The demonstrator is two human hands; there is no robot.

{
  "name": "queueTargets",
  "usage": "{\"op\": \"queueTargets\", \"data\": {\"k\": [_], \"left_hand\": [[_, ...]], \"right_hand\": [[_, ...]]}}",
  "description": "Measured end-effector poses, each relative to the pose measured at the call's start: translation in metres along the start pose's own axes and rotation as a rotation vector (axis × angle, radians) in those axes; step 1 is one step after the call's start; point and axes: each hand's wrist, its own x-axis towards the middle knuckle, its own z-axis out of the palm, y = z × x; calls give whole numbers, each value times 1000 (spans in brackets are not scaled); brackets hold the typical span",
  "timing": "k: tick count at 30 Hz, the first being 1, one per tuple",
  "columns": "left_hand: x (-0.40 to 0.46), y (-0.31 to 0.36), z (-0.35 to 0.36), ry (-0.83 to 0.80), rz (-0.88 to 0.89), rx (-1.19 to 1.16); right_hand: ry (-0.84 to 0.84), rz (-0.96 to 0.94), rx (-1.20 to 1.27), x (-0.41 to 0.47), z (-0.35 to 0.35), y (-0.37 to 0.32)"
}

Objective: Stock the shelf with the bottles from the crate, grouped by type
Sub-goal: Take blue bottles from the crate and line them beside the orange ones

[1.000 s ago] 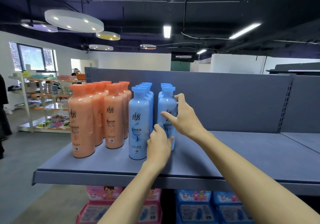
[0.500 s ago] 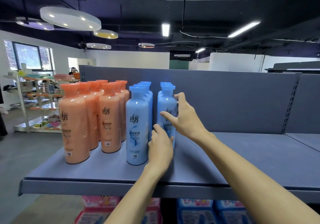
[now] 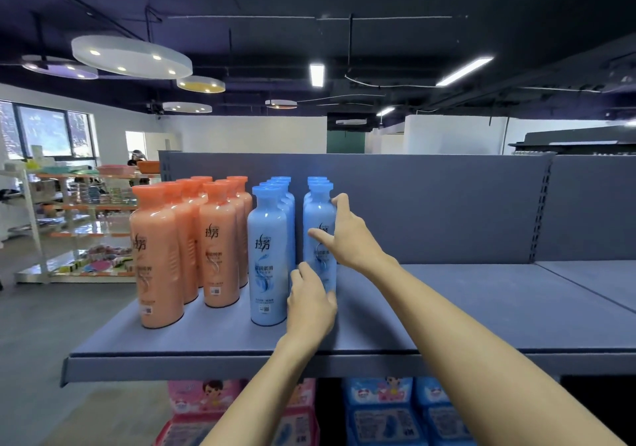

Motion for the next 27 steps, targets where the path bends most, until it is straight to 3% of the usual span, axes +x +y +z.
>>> {"op": "queueTargets", "data": {"k": [8, 16, 19, 22, 27], "left_hand": [[-19, 2, -27, -66, 122, -7], [-62, -5, -35, -56, 265, -133], [-83, -8, -37, 21, 338, -254], [-100, -6, -38, 58, 422, -233], [-142, -26, -14, -56, 511, -199]], "right_hand": [[-91, 69, -215, -15, -17, -17], [-75, -7, -139, -84, -42, -7], [-48, -75, -143, -125, -46, 1], [-51, -49, -160, -155, -56, 6], [-19, 26, -119, -216, -62, 34]]}}
